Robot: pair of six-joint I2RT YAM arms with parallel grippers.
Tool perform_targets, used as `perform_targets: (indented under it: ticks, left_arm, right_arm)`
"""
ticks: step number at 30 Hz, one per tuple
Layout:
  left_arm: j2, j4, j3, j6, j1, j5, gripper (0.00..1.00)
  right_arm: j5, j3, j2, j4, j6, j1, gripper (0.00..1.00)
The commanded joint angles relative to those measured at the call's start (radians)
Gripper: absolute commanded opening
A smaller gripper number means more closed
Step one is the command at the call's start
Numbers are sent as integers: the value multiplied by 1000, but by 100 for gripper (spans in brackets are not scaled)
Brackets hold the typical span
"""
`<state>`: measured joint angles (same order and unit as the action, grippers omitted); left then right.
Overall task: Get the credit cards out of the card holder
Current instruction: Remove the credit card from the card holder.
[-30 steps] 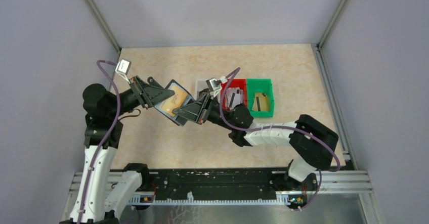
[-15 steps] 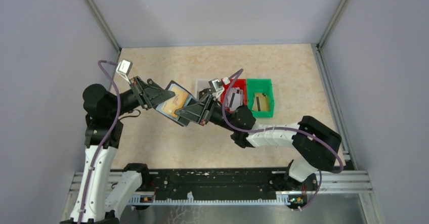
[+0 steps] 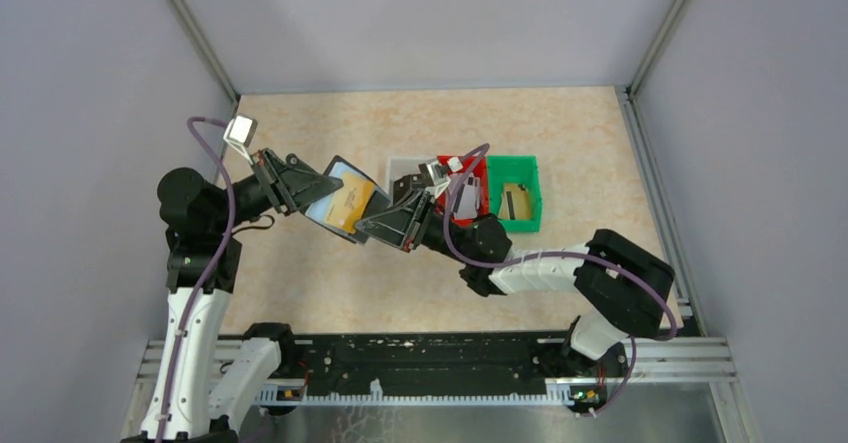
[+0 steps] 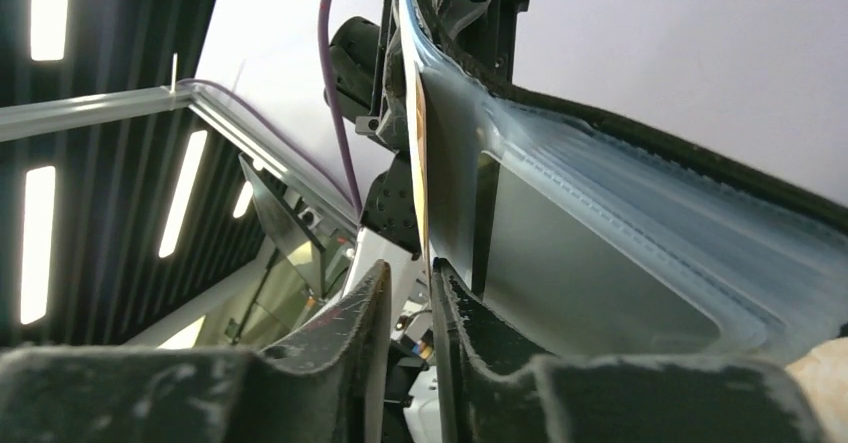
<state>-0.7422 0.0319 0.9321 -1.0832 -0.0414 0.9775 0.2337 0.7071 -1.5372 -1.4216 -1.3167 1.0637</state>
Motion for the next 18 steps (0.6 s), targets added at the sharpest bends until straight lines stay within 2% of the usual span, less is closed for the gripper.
perform_targets:
  ticks: [1,5,13,15,17,18]
  left_arm:
    - [10,-79,4,-32,10,7,0]
    - [12,-82,6,-39,11,17,0]
    - [12,-86,9,-41,11,25,0]
    - [11,-86,11,-39,11,24,0]
    - [10,-86,13,-33,11,28,0]
    - [8,-86,12,-29,12,29,0]
  right_arm:
    - [18,49,-33,-138,-34,-5,25]
    - [18,84,-53,-147,-46,-11,26]
    - [13,105,-55,-166,-65,-31,19]
    - [10,104,-50,-169,-65,-35,12]
    - [9,100,-49,-172,-64,-36,1]
    - [9,94,-46,-171,-63,-36,0]
